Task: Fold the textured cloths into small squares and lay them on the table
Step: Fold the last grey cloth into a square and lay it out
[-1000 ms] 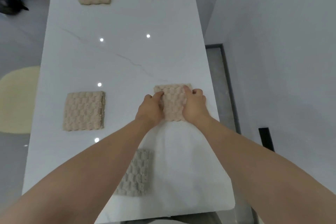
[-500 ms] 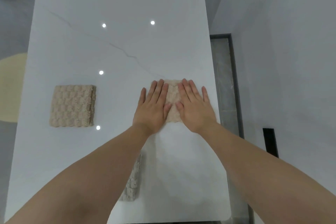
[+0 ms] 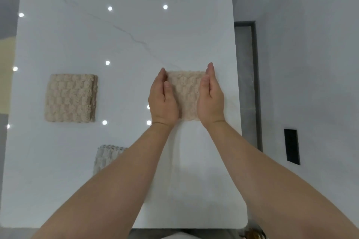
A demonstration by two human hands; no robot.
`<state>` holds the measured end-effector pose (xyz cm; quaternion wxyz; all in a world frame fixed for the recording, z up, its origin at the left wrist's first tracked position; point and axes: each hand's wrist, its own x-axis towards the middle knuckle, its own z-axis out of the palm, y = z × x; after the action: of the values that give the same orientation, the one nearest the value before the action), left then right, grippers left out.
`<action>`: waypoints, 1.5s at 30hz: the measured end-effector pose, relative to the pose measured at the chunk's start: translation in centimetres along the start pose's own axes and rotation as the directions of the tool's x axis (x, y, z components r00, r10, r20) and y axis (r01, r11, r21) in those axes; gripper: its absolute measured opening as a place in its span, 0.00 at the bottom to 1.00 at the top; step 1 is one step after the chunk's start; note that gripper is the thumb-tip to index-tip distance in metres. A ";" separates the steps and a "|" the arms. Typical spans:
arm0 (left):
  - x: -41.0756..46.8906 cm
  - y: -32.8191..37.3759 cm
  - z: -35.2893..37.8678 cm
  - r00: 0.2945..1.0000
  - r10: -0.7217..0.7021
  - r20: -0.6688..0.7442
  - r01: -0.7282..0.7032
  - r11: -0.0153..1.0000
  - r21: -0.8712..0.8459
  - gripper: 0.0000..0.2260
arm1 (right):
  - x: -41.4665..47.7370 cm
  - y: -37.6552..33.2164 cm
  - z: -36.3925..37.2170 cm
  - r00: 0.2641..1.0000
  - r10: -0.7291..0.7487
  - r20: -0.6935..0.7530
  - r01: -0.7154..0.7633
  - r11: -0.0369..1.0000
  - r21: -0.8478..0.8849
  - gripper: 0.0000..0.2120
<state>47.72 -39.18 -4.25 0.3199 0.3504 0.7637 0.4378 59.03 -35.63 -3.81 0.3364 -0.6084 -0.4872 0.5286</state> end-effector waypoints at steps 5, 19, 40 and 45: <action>0.0 0.0 -0.2 0.999 0.044 -0.009 -0.044 0.997 0.061 0.19 | 0.1 0.7 -0.1 0.995 -0.095 0.036 0.099 0.983 -0.155 0.24; -8.1 -5.4 -21.9 0.941 -0.335 -0.042 0.305 0.791 0.530 0.13 | -15.1 0.1 4.6 0.946 0.256 0.199 -0.151 0.890 -0.430 0.12; -8.4 -7.3 -32.7 0.833 -0.461 0.306 0.392 0.882 0.261 0.07 | -25.7 -4.2 12.4 0.963 0.214 -0.165 -0.268 0.826 -0.495 0.18; -9.0 -6.1 -37.6 0.827 -0.494 0.269 0.481 0.869 0.119 0.06 | -26.4 -6.5 16.8 0.981 0.169 -0.093 -0.191 0.918 -0.347 0.14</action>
<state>21.24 -65.54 7.43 0.5215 0.2115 0.7821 0.2676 42.04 -60.53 6.89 0.1858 -0.7172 -0.5059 0.4418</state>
